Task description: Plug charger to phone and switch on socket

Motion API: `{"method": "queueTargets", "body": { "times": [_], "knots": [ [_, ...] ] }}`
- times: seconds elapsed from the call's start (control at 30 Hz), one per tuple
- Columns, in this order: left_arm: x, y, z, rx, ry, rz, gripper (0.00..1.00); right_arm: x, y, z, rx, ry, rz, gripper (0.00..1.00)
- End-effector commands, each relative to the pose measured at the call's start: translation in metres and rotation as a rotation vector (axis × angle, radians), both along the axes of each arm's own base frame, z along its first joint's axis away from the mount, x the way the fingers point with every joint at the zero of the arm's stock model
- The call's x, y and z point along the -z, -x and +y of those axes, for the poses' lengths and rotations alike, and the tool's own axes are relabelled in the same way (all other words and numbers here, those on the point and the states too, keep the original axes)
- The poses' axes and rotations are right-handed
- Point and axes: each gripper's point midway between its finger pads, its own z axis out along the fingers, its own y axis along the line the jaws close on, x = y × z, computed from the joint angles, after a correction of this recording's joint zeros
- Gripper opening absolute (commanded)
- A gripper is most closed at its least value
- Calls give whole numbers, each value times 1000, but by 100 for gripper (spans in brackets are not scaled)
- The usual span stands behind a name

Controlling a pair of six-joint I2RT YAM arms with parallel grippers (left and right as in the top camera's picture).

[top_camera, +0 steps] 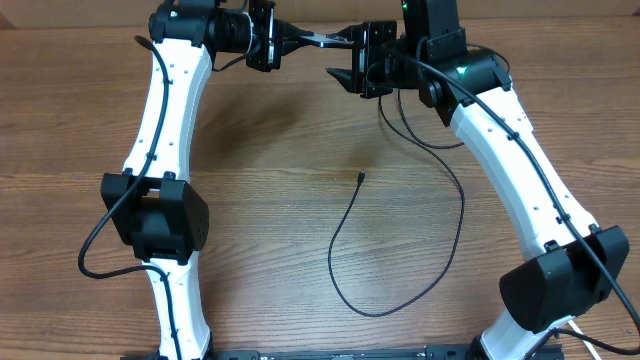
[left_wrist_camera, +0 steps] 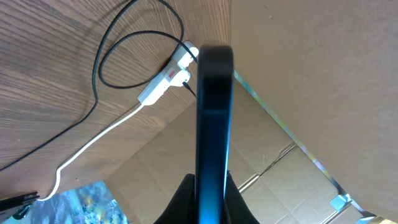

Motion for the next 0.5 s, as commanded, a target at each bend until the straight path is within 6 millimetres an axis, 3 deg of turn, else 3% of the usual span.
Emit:
{"method": "queueTargets", "body": {
  "times": [0.0,0.13,0.23,0.37,0.47],
  "knots": [
    [-2,-3,2,3,-16,-36,4,-18,-3,-2,-41,68,-136,58],
    [7,-5,15,-1,-82,-70,4,1,-4,-21,-41,205,-153,69],
    [18,-4,33,-11,-141,-61,4,21,-2,-47,-15,324,-114,77],
    [34,0,66,-17,-241,-55,4,42,-1,-85,-30,500,-106,87],
    [52,7,100,7,-377,-65,4,53,1,-112,-132,678,-170,94]
  ]
}}
